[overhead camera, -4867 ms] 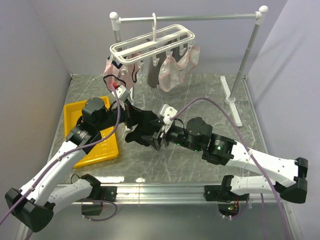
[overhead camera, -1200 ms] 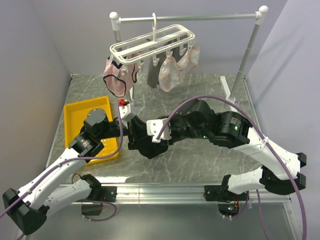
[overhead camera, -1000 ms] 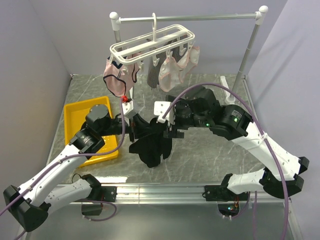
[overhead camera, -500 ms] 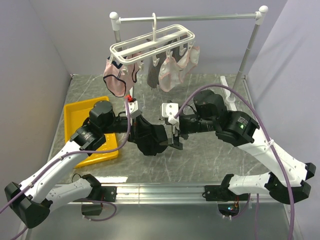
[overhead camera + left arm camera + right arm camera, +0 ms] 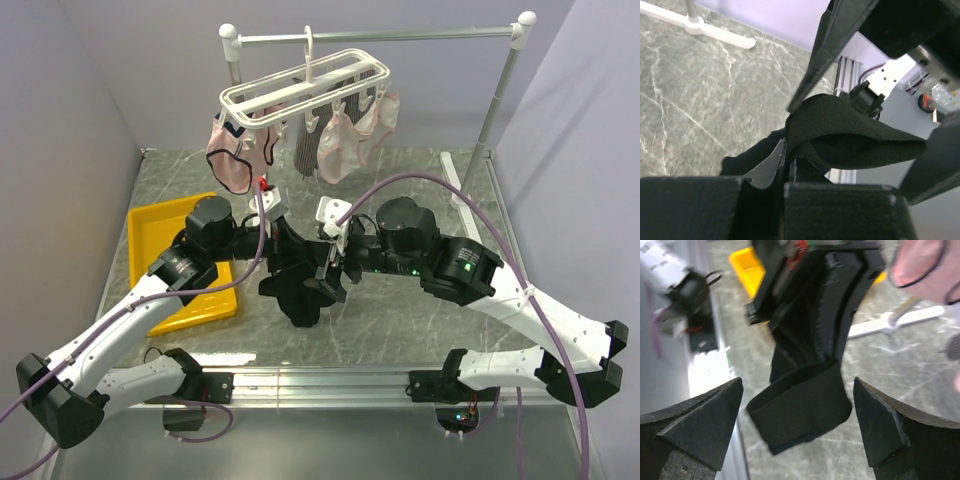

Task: Clip the underwear to the hanger

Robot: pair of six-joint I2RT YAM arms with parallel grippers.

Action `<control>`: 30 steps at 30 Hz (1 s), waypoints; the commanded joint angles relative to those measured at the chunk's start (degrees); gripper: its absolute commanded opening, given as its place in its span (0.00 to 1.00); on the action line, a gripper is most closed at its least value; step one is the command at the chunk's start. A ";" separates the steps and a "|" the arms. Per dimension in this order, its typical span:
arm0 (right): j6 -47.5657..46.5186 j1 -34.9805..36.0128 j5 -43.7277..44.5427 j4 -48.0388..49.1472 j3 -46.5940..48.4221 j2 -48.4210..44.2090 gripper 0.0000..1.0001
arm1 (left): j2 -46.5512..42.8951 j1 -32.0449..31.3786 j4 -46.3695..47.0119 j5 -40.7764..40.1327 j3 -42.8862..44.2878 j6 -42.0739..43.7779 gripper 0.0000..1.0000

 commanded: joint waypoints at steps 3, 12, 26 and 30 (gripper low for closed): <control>-1.00 0.72 11.41 8.13 -1.03 -0.32 0.83 | 0.30 -0.08 5.96 0.43 3.93 -4.63 0.00; -8.04 -3.57 12.74 8.74 -2.70 -0.40 0.66 | -1.20 0.36 6.92 3.33 2.96 -5.59 0.00; -9.45 -6.57 7.81 9.71 3.45 -0.23 0.00 | -0.49 1.51 2.62 5.44 2.79 -2.08 0.00; -7.16 -7.62 5.44 10.24 4.24 0.12 0.00 | -0.49 1.51 2.53 8.24 2.79 -1.72 0.00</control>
